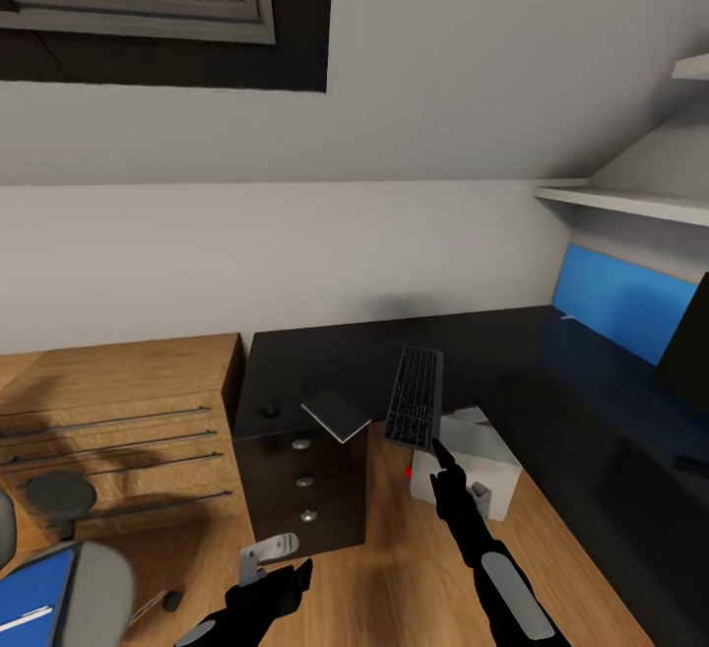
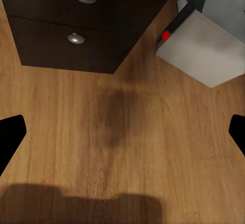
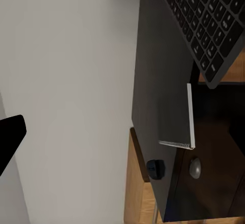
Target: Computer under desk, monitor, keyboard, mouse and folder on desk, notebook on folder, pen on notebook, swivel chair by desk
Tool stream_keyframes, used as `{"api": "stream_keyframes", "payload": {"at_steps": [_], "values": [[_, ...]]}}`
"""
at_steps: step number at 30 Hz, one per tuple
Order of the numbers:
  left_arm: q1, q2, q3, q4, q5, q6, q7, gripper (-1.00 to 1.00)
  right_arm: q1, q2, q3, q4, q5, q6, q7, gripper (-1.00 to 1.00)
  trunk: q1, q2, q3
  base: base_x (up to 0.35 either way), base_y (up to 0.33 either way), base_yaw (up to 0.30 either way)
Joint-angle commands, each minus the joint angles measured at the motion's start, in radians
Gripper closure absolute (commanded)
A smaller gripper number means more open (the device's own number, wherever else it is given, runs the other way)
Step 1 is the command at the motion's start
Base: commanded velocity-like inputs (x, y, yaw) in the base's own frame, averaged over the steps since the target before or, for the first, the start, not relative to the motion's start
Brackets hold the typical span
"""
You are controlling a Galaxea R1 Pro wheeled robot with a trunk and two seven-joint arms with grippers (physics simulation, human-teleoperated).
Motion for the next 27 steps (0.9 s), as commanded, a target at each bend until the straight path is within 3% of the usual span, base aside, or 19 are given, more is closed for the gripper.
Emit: {"api": "stream_keyframes", "payload": {"at_steps": [1, 5, 10, 13, 22, 27], "values": [[0.000, 0.000, -0.001, -0.002, 0.011, 0.001, 0.009, -1.00, -0.001, 0.000, 0.000, 0.000, -0.011, 0.005, 0.003, -1.00, 0.004, -0.008, -0.004, 0.000, 0.000, 0.000], [0.000, 0.000, -0.001, -0.001, 0.011, 0.001, 0.019, -1.00, -0.001, 0.000, 0.000, 0.015, -0.011, 0.005, -0.003, -1.00, 0.019, -0.036, -0.017, 0.000, 0.000, 0.000], [0.000, -0.001, -0.007, 0.004, 0.013, 0.001, 0.083, -1.00, -0.001, 0.000, 0.000, 0.042, -0.009, 0.005, -0.031, -1.00, 0.039, -0.071, -0.032, 0.000, 0.000, 0.000], [0.000, -0.001, -0.043, 0.029, 0.015, 0.001, 0.144, -1.00, -0.001, 0.000, 0.000, 0.049, -0.009, 0.006, -0.043, -1.00, 0.050, -0.092, -0.042, 0.000, 0.000, 0.000], [0.000, -0.006, -0.049, 0.071, 0.015, 0.002, 0.154, -1.00, -0.001, 0.000, 0.001, 0.051, -0.009, 0.007, -0.071, -1.00, 0.085, -0.155, -0.070, 0.000, 0.000, 0.000], [-0.002, -0.030, -0.047, 0.156, 0.010, 0.000, 0.153, -1.00, -0.001, 0.000, 0.005, 0.051, -0.001, 0.006, -0.098, -1.00, 0.104, -0.190, -0.086, 0.000, 0.000, 0.000]]}}
